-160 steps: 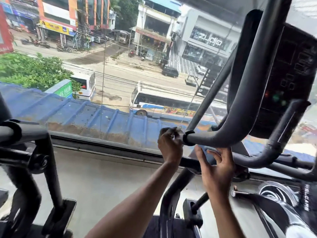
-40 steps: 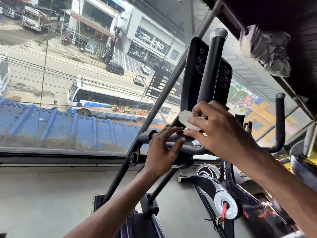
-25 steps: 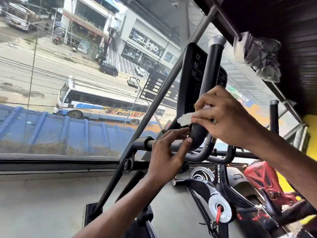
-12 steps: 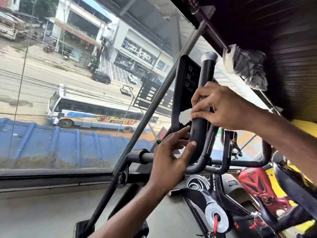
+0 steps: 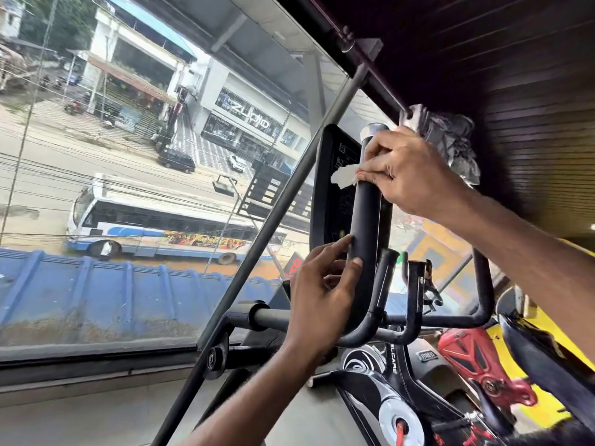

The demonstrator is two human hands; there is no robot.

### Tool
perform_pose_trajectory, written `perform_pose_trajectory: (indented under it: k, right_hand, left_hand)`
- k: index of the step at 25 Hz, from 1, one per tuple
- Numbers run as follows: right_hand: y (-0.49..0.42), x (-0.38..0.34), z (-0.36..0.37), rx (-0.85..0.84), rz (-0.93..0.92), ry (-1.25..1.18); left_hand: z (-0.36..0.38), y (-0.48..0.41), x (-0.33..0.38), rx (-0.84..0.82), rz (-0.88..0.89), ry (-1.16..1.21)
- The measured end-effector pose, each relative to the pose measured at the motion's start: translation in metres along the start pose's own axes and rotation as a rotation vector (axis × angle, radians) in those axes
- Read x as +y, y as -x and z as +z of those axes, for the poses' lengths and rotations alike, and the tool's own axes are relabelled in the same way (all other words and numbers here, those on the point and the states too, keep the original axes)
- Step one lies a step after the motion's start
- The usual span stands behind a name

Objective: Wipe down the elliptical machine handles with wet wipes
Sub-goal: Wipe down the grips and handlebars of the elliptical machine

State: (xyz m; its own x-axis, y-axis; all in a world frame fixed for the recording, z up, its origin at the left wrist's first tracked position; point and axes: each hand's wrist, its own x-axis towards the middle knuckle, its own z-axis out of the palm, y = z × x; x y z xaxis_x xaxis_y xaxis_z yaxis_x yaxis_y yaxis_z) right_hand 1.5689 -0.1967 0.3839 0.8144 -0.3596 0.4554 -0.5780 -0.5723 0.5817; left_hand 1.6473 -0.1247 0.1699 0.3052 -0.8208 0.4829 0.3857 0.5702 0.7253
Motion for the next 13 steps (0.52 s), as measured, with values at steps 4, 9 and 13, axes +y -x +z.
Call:
perform_pose_trajectory:
  k: [4, 9, 13]
  right_hand:
    - [-0.012, 0.011, -0.007, -0.229, 0.013, -0.118]
    - [-0.036, 0.020, -0.005, -0.112, 0.023, 0.044]
    - [-0.050, 0.024, -0.005, -0.155, 0.062, 0.053]
  left_hand:
    - [0.000, -0.004, -0.002, 0.014, -0.021, 0.006]
    - [-0.001, -0.004, 0.001, -0.002, -0.042, 0.009]
    - [-0.007, -0.007, 0.004, -0.059, -0.031, -0.007]
